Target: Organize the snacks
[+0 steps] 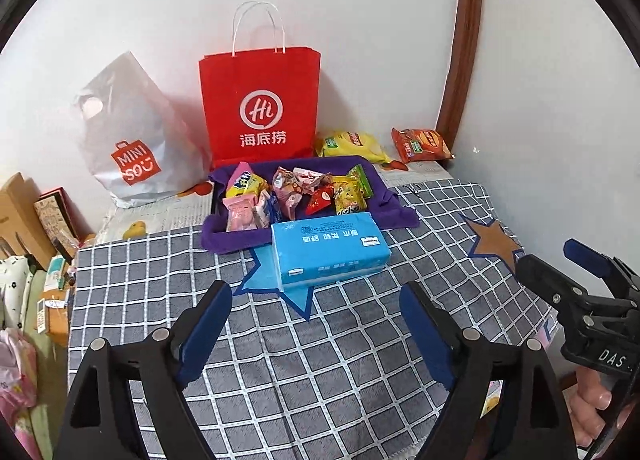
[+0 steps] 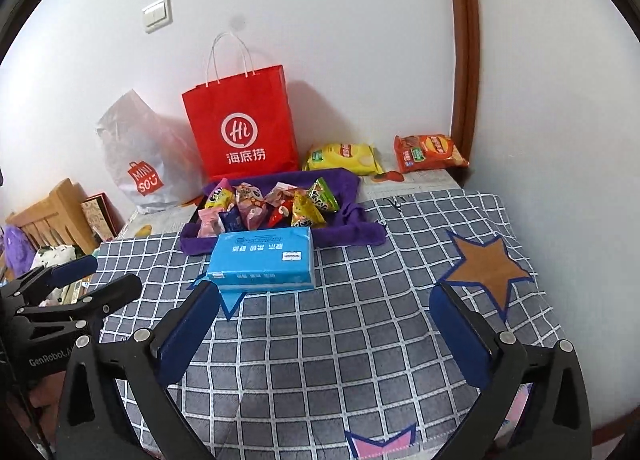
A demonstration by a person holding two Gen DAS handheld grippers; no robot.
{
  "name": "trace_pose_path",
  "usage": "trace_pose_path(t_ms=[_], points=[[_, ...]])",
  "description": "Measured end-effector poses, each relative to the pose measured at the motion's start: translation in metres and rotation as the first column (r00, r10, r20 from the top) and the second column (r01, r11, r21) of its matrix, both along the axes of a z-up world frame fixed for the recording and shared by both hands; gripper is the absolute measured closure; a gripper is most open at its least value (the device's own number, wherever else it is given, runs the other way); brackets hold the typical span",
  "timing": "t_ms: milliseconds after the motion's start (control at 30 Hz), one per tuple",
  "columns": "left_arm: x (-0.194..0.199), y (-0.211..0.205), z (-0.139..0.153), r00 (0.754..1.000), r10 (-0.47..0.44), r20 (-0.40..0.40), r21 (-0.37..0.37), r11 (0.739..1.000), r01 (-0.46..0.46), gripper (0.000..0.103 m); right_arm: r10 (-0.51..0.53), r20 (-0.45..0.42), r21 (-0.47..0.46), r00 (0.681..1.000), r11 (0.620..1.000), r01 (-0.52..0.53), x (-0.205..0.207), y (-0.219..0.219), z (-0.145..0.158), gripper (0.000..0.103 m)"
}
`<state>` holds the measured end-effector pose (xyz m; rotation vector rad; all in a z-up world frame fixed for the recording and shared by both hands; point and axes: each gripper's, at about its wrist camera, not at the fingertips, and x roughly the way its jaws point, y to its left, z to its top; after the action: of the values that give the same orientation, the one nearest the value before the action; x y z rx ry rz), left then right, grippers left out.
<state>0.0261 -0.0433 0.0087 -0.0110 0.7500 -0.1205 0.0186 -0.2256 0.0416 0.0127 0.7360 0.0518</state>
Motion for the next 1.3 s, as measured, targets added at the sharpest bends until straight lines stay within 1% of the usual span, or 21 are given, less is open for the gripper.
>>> trace_pose_path(t_ms=[133, 267, 1300], points=[[-0.006, 0.001, 0.005, 1.000, 0.019, 0.017, 0.006, 1.000, -0.019, 0.018, -0.005, 0.018, -0.015, 1.000, 1.000, 0.005, -0.011, 0.000, 0.006, 0.000], [-0.008, 0.003, 0.007, 0.999, 0.030, 0.014, -0.001, 1.000, -0.030, 0.018, 0.008, 0.023, -0.010, 1.000, 1.000, -0.007, -0.016, 0.003, 0.008, 0.000], [-0.012, 0.008, 0.008, 0.999, 0.033, 0.009, -0.009, 0.999, -0.033, 0.018, 0.023, 0.030, -0.015, 0.999, 1.000, -0.023, -0.024, 0.014, 0.011, 0.000]])
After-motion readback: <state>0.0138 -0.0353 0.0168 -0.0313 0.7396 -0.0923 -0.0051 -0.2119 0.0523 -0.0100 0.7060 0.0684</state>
